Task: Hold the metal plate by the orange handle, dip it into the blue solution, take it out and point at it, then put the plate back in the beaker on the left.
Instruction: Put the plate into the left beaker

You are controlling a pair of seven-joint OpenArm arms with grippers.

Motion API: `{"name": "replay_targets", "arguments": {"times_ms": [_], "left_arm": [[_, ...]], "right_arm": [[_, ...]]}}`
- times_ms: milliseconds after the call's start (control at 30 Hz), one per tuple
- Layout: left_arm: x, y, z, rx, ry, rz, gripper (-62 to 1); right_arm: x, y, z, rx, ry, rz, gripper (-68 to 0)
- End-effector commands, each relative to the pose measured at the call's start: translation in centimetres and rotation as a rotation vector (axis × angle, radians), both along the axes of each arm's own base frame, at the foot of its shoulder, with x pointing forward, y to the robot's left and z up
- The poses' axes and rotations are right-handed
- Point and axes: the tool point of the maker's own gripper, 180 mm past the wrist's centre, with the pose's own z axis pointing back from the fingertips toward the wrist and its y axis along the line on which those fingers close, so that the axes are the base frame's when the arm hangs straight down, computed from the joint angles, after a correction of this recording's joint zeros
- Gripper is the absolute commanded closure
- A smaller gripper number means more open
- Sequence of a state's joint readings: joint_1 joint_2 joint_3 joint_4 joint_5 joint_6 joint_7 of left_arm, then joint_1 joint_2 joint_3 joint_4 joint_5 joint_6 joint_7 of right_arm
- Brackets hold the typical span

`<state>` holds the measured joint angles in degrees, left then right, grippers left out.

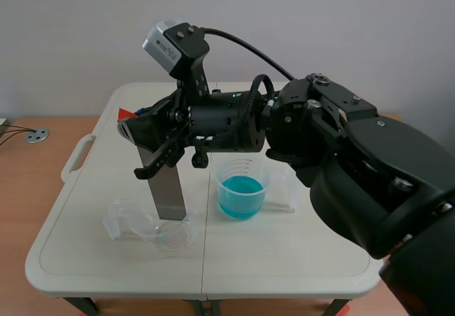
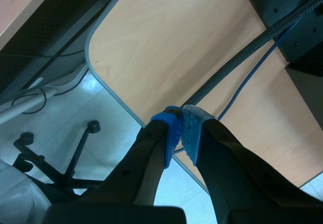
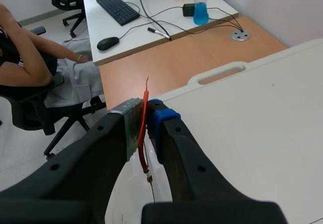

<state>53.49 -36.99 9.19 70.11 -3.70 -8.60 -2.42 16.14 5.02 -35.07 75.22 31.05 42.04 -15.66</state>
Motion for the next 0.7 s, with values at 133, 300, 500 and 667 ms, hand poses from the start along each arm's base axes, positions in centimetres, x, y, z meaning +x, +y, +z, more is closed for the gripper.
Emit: {"name": "replay_targets", "arguments": {"times_ms": [133,300,500,667], "left_arm": [[-0.1,-0.2,0.2,-0.010,-0.003,0.002,-3.0],[-0.1,-0.2,0.2,-0.010,-0.003,0.002,-3.0],[-0.1,-0.2,0.2,-0.010,-0.002,0.002,-3.0],[-0.1,-0.2,0.2,-0.010,-0.003,0.003,-3.0]], "right_arm": [[-0.1,1.2,0.7,0.059,0.010,0.014,-1.3],[-0.4,1.7,-0.1,0.068,0.039,0.019,-1.3],[-1.5,3.1,-0.3,0.081,0.055,0.057,-1.3],[-1.9,3.6,-0.2,0.087,0.056,0.071,-1.3]]}}
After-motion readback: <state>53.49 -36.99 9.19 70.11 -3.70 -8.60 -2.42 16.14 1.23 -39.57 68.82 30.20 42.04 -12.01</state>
